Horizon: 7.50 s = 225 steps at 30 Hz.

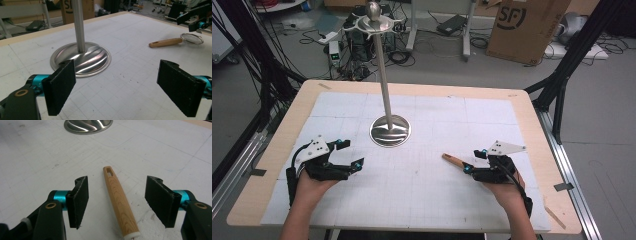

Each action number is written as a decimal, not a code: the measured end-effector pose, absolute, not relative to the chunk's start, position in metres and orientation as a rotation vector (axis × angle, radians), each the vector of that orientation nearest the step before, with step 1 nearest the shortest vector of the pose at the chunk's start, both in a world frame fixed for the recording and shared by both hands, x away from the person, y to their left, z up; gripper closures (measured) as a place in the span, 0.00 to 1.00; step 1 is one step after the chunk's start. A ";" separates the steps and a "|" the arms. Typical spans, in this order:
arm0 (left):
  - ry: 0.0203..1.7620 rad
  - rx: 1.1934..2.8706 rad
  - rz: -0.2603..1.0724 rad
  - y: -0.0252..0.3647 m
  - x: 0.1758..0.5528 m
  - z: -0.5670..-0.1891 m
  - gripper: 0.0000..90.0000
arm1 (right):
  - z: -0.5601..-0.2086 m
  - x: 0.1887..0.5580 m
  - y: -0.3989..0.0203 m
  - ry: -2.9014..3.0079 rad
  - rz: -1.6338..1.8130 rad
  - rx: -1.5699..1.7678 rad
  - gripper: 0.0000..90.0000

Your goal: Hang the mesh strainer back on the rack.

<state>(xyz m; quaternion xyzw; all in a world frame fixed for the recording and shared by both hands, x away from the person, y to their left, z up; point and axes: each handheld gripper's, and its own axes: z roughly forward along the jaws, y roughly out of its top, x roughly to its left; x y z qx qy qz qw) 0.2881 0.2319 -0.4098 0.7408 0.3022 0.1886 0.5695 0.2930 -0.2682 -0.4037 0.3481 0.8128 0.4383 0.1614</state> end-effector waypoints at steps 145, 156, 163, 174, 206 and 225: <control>0.707 1.736 0.452 0.233 0.286 -0.406 0.18 | -0.357 0.320 -0.235 2.556 1.173 0.809 0.76; 0.707 1.733 0.448 0.233 0.285 -0.406 0.18 | -0.327 0.329 -0.222 2.481 1.314 0.750 0.76; 0.703 1.733 0.449 0.233 0.285 -0.406 0.18 | -0.310 0.338 -0.219 2.439 1.388 0.742 0.76; 0.701 1.734 0.448 0.233 0.285 -0.406 0.18 | -0.282 0.348 -0.204 2.414 1.406 0.665 0.76; 0.702 1.724 0.445 0.234 0.285 -0.405 0.18 | -0.198 0.381 -0.176 2.353 1.448 0.528 0.76; 0.695 1.717 0.442 0.235 0.284 -0.403 0.18 | -0.166 0.390 -0.158 2.319 1.455 0.501 0.76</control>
